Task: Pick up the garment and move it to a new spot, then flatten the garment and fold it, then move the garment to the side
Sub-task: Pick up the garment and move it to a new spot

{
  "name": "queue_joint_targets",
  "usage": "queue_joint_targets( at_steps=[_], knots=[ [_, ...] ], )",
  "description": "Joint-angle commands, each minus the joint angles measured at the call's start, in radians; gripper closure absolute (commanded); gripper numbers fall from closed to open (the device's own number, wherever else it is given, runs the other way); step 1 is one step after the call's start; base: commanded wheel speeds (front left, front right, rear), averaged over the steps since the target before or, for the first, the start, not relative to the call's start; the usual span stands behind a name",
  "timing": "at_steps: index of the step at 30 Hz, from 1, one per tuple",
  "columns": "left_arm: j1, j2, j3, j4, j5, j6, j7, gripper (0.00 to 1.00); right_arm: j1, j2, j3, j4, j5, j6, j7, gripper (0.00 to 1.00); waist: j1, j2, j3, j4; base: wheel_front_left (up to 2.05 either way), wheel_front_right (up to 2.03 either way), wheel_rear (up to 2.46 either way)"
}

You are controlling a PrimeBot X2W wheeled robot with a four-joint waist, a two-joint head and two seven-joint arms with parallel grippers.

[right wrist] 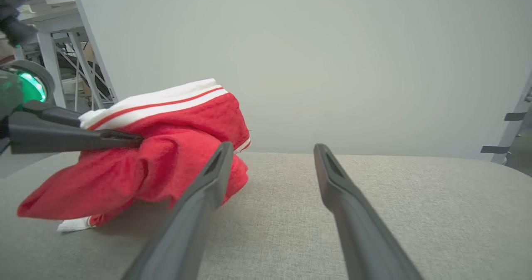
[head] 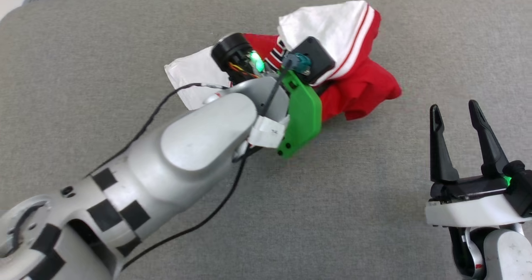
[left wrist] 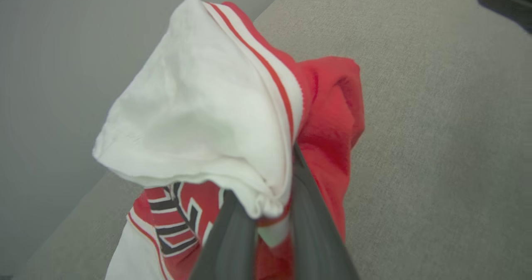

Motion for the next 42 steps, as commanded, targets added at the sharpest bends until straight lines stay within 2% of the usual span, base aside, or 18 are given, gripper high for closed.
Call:
queue_joint_targets(
  at_steps=[1,6,8,12,16,21,22,23,24,26,27,31,37,40,42],
  knots=[
    [-0.019,-0.035,-0.013,0.026,0.016,-0.003,-0.025,1.0,-0.016,0.002,-0.009,-0.007,0.002,-0.001,-0.009,0.0,0.0,-0.0001,0.054,-0.066,0.0,0.0,0.0],
    [-0.01,-0.166,-0.066,0.128,0.042,-0.003,-0.072,1.0,-0.027,0.003,-0.041,-0.017,0.012,-0.001,-0.009,0.0,0.0,-0.0001,0.096,-0.107,0.0,0.0,0.0],
    [0.008,-0.196,-0.077,0.154,0.056,-0.003,-0.075,1.0,-0.034,0.004,-0.053,-0.021,0.021,-0.001,-0.009,0.0,0.0,-0.0001,0.112,-0.117,0.0,0.0,0.0],
    [0.085,-0.226,-0.082,0.167,0.103,-0.003,-0.048,1.0,-0.049,0.004,-0.065,-0.029,0.027,-0.001,-0.009,0.0,0.0,-0.0001,0.136,-0.131,0.0,0.0,0.0],
    [0.184,-0.234,-0.083,0.162,0.176,-0.003,-0.004,1.0,-0.058,0.004,-0.081,-0.033,0.033,-0.001,-0.009,0.0,0.0,-0.0001,0.146,-0.134,0.0,0.0,0.0],
    [0.263,-0.235,-0.083,0.115,0.201,-0.003,0.021,1.0,-0.063,0.004,-0.095,-0.027,0.035,-0.001,-0.009,0.0,0.0,-0.0001,0.14,-0.123,0.0,0.0,0.0],
    [0.264,-0.235,-0.083,0.108,0.2,-0.003,0.011,0.97,-0.063,0.004,-0.095,-0.024,0.034,-0.001,-0.009,0.0,0.0,-0.0001,0.135,-0.118,0.0,0.0,0.0],
    [0.26,-0.235,-0.083,0.102,0.199,-0.003,-0.003,0.15,-0.061,0.004,-0.095,-0.022,0.032,-0.001,-0.009,0.0,0.0,-0.0001,0.128,-0.112,0.0,0.0,0.0],
    [0.251,-0.235,-0.083,0.098,0.2,-0.003,-0.028,0.0,-0.059,0.004,-0.096,-0.02,0.031,-0.001,-0.009,0.0,0.0,-0.0001,0.119,-0.106,0.0,0.0,0.0],
    [0.228,-0.235,-0.083,0.096,0.191,-0.003,-0.101,0.0,-0.05,0.004,-0.095,-0.015,0.029,-0.001,-0.009,0.0,0.0,-0.0001,0.095,-0.094,0.0,0.0,0.0],
    [0.189,-0.235,-0.08,0.095,0.178,-0.003,-0.236,0.0,-0.029,0.004,-0.097,-0.008,0.029,-0.001,-0.009,0.0,0.0,-0.0001,0.05,-0.072,0.0,0.0,0.0],
    [0.175,-0.235,-0.06,0.082,0.163,0.033,-0.367,0.0,0.007,0.004,-0.105,0.0,0.03,-0.001,-0.009,0.0,0.0,-0.0001,-0.017,-0.039,0.0,0.0,0.0],
    [0.193,-0.232,-0.007,0.099,0.165,0.13,-0.445,0.0,0.057,0.004,-0.106,0.005,0.025,-0.001,-0.009,0.0,0.0,-0.0001,-0.097,0.009,0.0,0.0,0.0],
    [0.227,-0.203,0.043,0.093,0.164,0.174,-0.461,0.0,0.075,0.004,-0.108,0.005,0.024,-0.001,-0.009,0.0,0.0,-0.0001,-0.125,0.024,0.0,0.0,0.0],
    [0.262,-0.167,0.099,0.071,0.169,0.219,-0.465,0.0,0.088,0.004,-0.109,0.006,0.023,-0.001,-0.009,0.0,0.0,-0.0001,-0.144,0.033,0.0,0.0,0.0]
  ],
)
